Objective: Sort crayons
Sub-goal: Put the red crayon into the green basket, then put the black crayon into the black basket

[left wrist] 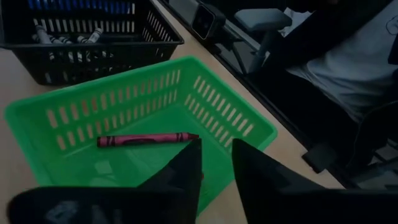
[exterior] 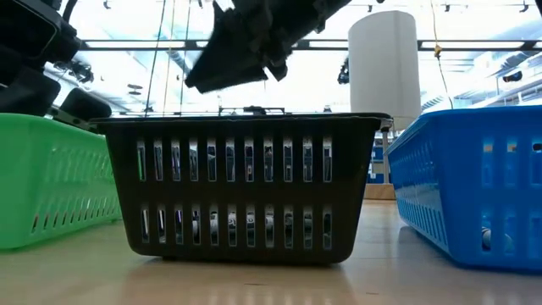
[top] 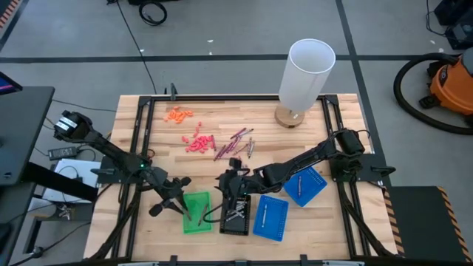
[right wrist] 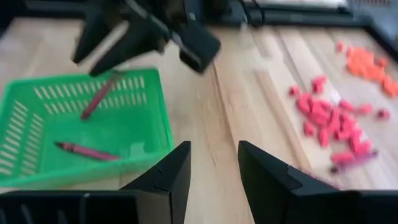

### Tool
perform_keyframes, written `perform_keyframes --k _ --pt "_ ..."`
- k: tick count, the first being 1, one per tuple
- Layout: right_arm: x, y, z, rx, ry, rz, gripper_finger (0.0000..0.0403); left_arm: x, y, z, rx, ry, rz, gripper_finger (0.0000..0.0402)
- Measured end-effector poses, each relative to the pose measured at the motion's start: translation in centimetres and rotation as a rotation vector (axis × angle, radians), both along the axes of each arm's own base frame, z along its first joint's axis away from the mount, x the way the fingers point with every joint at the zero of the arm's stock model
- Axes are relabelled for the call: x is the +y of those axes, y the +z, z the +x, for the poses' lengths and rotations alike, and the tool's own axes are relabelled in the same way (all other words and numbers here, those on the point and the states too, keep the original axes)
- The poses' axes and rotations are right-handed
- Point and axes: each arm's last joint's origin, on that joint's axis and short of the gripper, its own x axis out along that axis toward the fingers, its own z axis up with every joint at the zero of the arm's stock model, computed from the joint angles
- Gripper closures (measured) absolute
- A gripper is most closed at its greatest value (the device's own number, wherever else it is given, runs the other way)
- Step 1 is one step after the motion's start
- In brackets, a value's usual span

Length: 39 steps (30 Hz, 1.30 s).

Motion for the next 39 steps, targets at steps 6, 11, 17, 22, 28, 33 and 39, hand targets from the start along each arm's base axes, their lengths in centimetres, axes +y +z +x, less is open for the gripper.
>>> perform_keyframes --k 6,11,17,22,28,33,39 --pt "-2.0 -1.2 -0.7 0.118 -0.181 0.05 0.0261 0.0 0.1 0.1 -0.014 0.014 0.0 0.0268" --pt "-5.1 -2.7 -2.3 0.295 -0.476 0.14 0.0261 0.0 0.4 0.2 -0.048 0.023 -0.015 0.0265" --pt "-7.4 -3.7 -3.6 0.391 -0.637 0.136 0.0261 0.0 0.6 0.3 -0.068 0.043 -0.017 0.0264" --pt "-9.7 -5.3 -4.4 0.432 -0.705 0.172 0.0261 0.1 0.6 0.3 -0.073 0.069 -0.008 0.0264" --pt "-12.0 -7.1 -5.6 0.458 -0.787 0.184 0.0259 0.1 0.6 0.4 -0.074 0.077 -0.004 0.0264" --pt "-13.3 -7.7 -5.8 0.436 -0.824 0.204 0.0259 0.1 0.5 0.4 -0.071 0.082 -0.001 0.0264" --pt "-13.3 -7.7 -5.7 0.445 -0.801 0.208 0.0259 0.1 0.5 0.3 -0.065 0.086 0.006 0.0264"
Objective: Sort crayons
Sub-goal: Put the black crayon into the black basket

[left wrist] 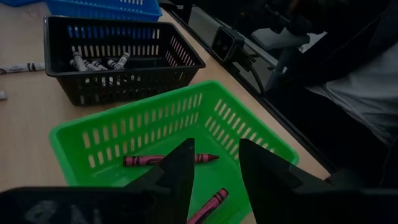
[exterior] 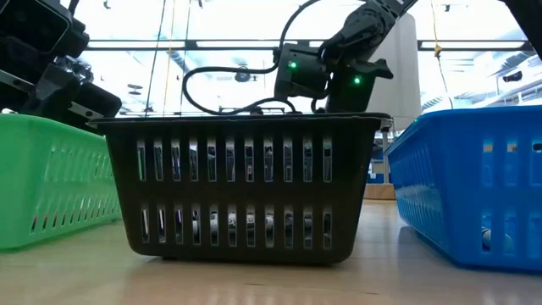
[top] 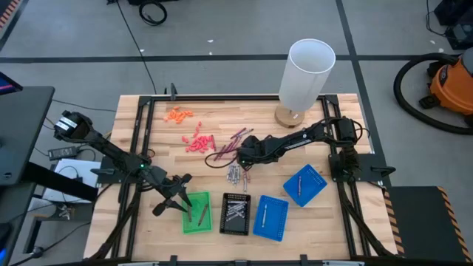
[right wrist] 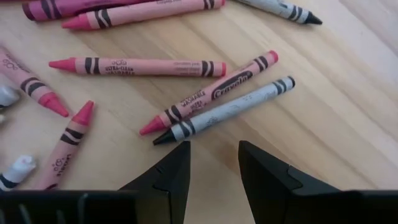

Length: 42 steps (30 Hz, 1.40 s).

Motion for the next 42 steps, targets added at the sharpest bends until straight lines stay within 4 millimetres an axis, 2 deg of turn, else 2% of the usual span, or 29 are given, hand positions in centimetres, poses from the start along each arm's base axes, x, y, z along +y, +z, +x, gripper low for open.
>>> perform_keyframes --k 4,10,12,14,19,23,33,42 --pt "-0.2 0.3 -0.1 0.022 0.036 -0.009 0.0259 0.0 0.0 0.0 -0.005 0.015 0.008 0.0264" --pt "-1.3 2.5 -0.4 -0.039 0.004 -0.035 0.0259 0.1 0.0 0.0 -0.006 0.021 0.012 0.0264" --pt "-1.4 2.8 -0.4 -0.031 0.048 -0.043 0.0259 0.1 0.0 0.0 -0.005 0.02 0.012 0.0264" --pt "-1.5 2.8 -0.3 0.026 0.177 -0.046 0.0259 0.1 0.0 0.0 -0.005 0.021 0.013 0.0264" --pt "-1.4 2.4 -0.5 0.224 0.635 -0.028 0.0259 0.1 -0.1 0.1 -0.016 0.044 0.037 0.0264" --pt "-2.7 2.3 -0.6 0.258 0.833 0.024 0.0262 0.2 -0.1 0.1 -0.034 0.075 0.065 0.0264" --pt "-5.6 2.2 -1.3 0.291 0.95 0.068 0.0272 0.8 -0.1 0.4 -0.047 0.106 0.087 0.0264" --pt "-7.1 2.6 -1.2 0.248 0.991 0.08 0.0276 2.8 0.0 0.7 -0.008 0.179 0.086 0.0264"
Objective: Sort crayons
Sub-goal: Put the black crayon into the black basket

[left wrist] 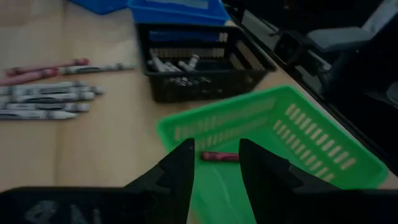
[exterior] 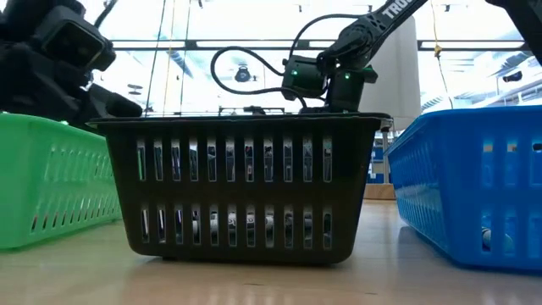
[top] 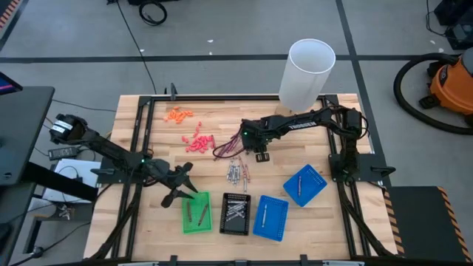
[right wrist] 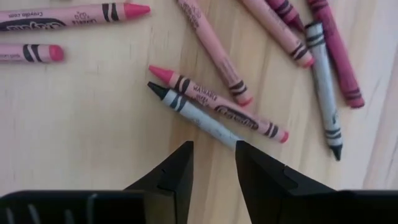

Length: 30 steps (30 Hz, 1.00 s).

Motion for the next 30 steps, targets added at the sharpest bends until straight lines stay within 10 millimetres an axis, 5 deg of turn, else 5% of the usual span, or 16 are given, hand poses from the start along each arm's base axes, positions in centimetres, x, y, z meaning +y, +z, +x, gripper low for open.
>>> perform_keyframes --k 30 --pt "-1.6 -2.1 0.5 -0.032 0.019 0.12 0.0298 1.9 0.9 -1.1 0.034 0.082 0.002 0.0264"
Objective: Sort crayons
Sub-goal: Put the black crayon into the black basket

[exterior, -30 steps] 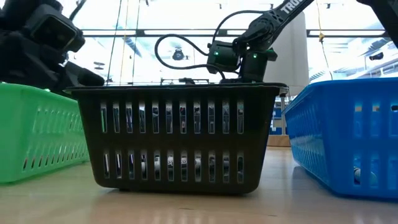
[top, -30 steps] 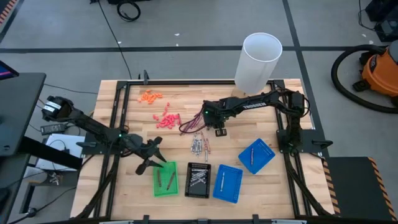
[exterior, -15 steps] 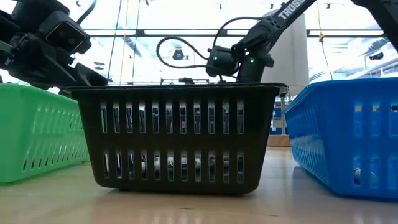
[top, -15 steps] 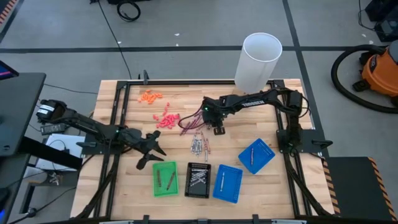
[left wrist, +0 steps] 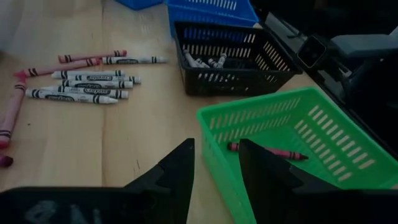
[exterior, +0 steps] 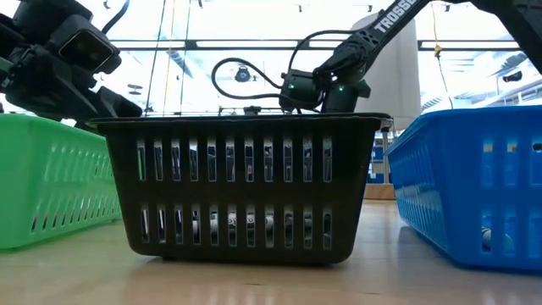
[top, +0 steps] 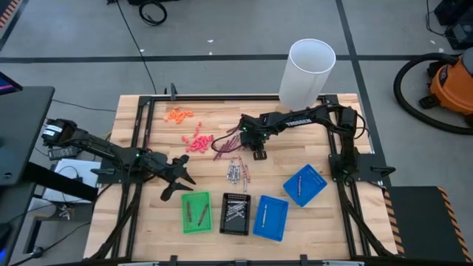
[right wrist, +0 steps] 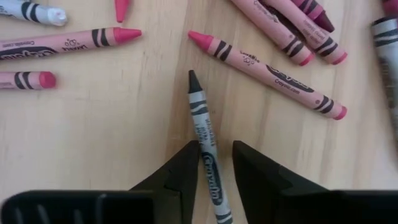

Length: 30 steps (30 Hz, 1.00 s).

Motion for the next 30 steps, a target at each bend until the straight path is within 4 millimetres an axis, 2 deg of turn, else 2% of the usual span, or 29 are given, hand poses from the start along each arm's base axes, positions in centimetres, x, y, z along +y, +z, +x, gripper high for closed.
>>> perform_keyframes --k 8,12,19,23,30 --pt "1.2 0.2 0.5 0.007 -0.027 -0.006 0.0386 0.4 0.0 0.1 -0.017 0.116 0.071 0.0264" --pt "2.0 1.2 1.3 0.023 -0.047 0.031 0.0381 0.5 0.0 0.2 -0.022 0.168 0.094 0.0264" --pt "4.2 4.7 3.5 -0.041 -0.028 0.06 0.0364 0.6 0.0 0.2 -0.023 0.186 0.102 0.0264" --pt "6.7 6.7 5.0 -0.13 0.02 0.158 0.0364 0.6 0.0 0.2 -0.023 0.187 0.102 0.0264" --pt "12.4 8.6 6.4 -0.23 0.041 0.333 0.0364 0.6 -0.1 0.1 -0.01 0.186 0.105 0.0264"
